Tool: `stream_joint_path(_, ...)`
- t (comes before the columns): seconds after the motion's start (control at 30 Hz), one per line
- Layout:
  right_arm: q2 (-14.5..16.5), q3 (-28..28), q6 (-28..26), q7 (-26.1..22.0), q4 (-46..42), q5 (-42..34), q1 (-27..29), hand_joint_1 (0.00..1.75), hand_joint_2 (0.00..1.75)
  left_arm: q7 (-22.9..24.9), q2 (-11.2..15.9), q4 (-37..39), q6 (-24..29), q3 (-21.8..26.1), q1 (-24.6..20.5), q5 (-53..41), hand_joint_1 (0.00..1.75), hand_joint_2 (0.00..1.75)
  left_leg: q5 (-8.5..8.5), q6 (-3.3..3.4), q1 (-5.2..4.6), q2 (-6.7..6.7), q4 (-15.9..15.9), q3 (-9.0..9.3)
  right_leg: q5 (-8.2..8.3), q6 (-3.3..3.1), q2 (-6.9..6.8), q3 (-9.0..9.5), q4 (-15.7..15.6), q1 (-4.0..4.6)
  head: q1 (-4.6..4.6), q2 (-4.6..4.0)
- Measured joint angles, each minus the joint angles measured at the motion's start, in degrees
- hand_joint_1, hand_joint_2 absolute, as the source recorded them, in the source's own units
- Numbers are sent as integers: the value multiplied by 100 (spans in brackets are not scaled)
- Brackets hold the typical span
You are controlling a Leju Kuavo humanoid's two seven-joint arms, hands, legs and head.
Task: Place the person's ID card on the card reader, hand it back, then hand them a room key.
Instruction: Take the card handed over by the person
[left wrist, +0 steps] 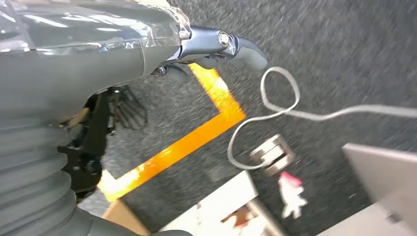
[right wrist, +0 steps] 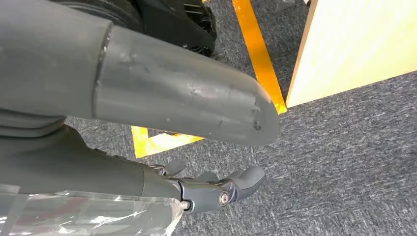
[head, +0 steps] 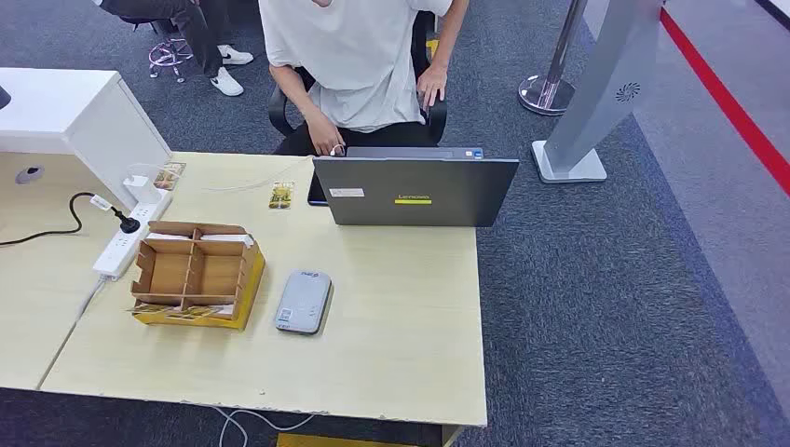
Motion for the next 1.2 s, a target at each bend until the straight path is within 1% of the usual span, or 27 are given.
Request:
stream_joint_path(0.07,1,-41,-7,-15,15,36,-13,0,0,-34,-11,-42,-35,103,-4,-15,0,175,0,0,0,0,0,0,0,0,0,0,0,0,-2,0)
stream_joint_path(0.17,1,-181,-36,-65,73,136,-53,0,0,-131,-48,-193,-174,394,-19,-80,0,175,0,0,0,0,0,1,0,0,0,0,0,0,-5,0)
stream_joint_path(0.3,3,-360,-96,-107,136,219,-97,0,0,-231,-84,-485,-594,830,-65,-153,0,175,0,0,1,0,0,0,0,0,0,0,0,1,-6,0)
stream_joint_path(0.47,-14,-492,-65,-109,151,237,-110,0,0,-184,-43,-1295,-1162,1310,-119,40,0,175,1,-1,2,0,-1,0,0,0,0,0,1,2,-5,0)
stream_joint_path(0.57,-42,-543,-14,-106,161,232,-112,0,0,-92,2,-1872,-1384,1443,-122,243,0,175,1,-1,2,0,-1,0,0,0,0,-1,1,2,-5,0)
stream_joint_path(0.83,-121,-624,64,-75,189,239,-124,0,0,83,125,-3463,-1948,1475,-98,700,0,175,1,-1,3,0,-2,0,0,0,1,0,1,2,-3,0)
stream_joint_path(0.9,-130,-626,77,-68,194,242,-125,0,0,101,139,-3661,-2015,1467,-94,756,0,175,1,-1,2,0,-2,0,0,0,0,0,1,2,-2,0)
stream_joint_path(1.07,-136,-629,88,-65,195,243,-125,0,0,105,154,-3765,-2051,1457,-93,788,0,175,1,-1,2,0,-2,0,0,0,0,0,1,2,-3,0)
stream_joint_path(1.13,-164,-633,118,-39,202,256,-127,0,0,104,229,-4224,-2219,1376,-66,916,0,175,1,-1,3,1,-2,0,0,0,1,-2,1,2,-4,0)
stream_joint_path(1.2,-206,-635,184,17,228,291,-139,0,0,37,464,-4987,-2426,1005,-63,858,0,175,3,-2,5,2,-2,1,1,-2,3,-4,2,2,-11,0)
